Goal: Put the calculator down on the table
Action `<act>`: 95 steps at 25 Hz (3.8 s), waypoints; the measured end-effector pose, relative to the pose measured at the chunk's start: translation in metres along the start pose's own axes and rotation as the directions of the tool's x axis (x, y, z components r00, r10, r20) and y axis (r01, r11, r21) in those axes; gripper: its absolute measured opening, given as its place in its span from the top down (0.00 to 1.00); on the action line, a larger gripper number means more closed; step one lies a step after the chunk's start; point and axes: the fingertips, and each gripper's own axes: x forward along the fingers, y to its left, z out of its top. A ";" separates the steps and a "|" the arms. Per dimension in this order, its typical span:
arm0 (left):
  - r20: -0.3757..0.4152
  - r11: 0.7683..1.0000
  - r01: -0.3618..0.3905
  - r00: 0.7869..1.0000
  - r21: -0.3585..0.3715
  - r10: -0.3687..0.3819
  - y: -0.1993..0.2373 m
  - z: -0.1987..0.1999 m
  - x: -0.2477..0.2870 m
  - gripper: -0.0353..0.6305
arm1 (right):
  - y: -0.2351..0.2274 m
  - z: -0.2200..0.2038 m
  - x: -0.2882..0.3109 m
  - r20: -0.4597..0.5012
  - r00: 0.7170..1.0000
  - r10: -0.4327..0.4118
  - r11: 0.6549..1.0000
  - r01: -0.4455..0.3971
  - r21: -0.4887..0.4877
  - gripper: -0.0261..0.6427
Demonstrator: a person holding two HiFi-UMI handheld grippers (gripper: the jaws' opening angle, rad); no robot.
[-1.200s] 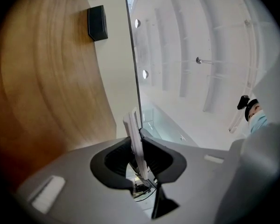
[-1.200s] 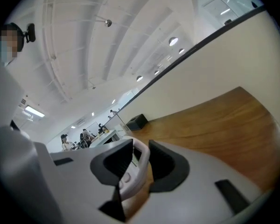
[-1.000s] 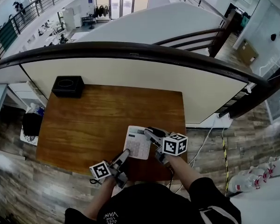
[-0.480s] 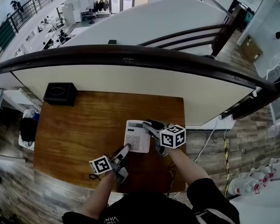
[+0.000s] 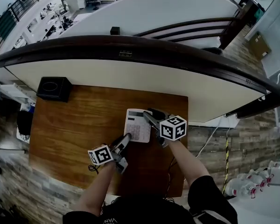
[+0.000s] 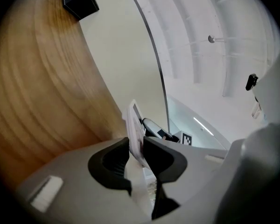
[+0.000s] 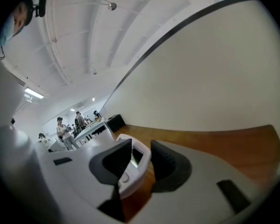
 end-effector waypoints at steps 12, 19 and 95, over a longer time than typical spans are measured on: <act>0.042 0.969 -0.150 0.989 0.194 0.145 0.029 0.026 0.053 0.80 | -0.057 0.022 0.021 0.096 0.994 -0.057 0.998 0.056 0.011 0.80; -0.020 0.883 -0.273 0.953 0.382 0.303 0.041 0.039 0.082 0.77 | -0.083 0.034 0.035 0.116 0.991 -0.058 0.998 0.057 0.011 0.78; -0.047 0.689 -0.120 0.975 0.715 0.218 -0.095 -0.058 -0.121 0.93 | 0.159 -0.063 -0.168 0.227 0.887 -0.402 0.905 0.423 -0.050 0.91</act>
